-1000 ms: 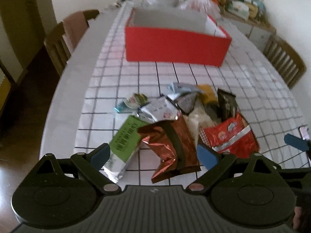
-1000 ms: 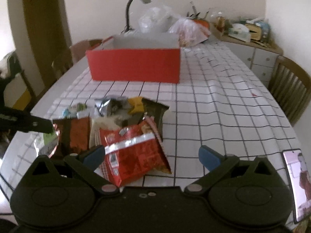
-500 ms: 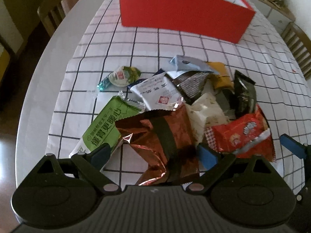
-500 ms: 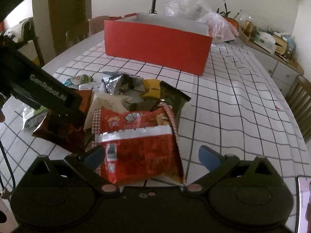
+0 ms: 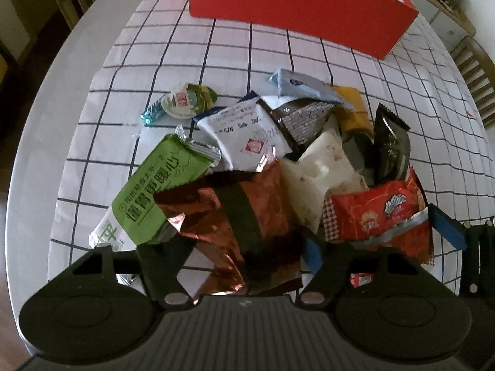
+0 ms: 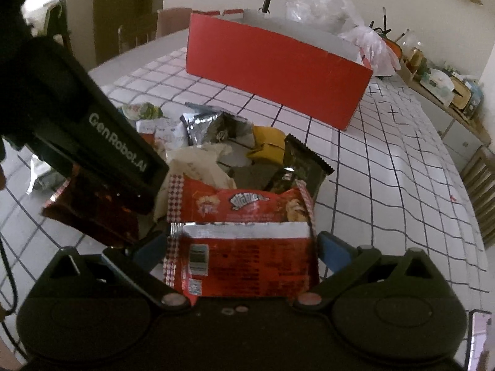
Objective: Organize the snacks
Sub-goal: 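Grasp the copper foil bag with the left gripper while the right grasps the red biscuit pack, then carry both packets into the red box and open both grippers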
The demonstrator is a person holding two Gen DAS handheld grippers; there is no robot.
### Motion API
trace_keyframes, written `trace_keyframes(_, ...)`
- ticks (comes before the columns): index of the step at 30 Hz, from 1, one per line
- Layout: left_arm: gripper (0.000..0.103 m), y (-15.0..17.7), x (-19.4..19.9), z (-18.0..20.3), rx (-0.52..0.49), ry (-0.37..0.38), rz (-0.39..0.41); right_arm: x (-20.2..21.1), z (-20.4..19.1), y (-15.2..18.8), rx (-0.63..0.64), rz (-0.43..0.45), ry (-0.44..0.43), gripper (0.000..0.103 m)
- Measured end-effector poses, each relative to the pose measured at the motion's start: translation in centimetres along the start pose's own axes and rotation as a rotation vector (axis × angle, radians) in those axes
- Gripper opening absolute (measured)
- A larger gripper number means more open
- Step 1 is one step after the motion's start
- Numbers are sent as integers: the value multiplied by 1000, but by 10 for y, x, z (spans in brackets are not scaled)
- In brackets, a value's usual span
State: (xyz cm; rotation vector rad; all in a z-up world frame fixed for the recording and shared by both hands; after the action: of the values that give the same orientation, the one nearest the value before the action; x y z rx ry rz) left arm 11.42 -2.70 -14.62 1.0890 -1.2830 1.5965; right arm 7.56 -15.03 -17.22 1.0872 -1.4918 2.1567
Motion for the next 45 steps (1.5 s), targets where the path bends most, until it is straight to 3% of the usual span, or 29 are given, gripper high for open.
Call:
trace_keyframes(5,57,1,-2,-6,13,3,-6,-1,0,1,-12,-6,26,96)
trace_keyframes(9,51,2,-1,-9,12,15,3,0,3,2,-34,-2,32,82)
trace_keyframes(14,50,4,2,-14,18,39,8,4,5,3,-68,0,35,77)
trace_keyframes(29,50,15,39,-25,-48,137,78,43,0,-4,-151,50,71,76)
trace_keyframes(45,50,-6,119,-29,-146,191,211,105,11,-58,-221,165,64,76)
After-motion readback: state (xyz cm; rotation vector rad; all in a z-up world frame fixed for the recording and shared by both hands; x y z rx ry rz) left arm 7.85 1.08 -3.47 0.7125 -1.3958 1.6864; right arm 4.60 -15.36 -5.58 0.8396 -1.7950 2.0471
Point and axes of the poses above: each gripper's, at about its wrist camera, not at the fingertips, and x roughly against the way its jaws point, z to its right, y to its underside, the point moved 1 cm from there along -x, roughly the way its jaws point, and after that the axes turned 1 degree about z, right-handed, at the moved point
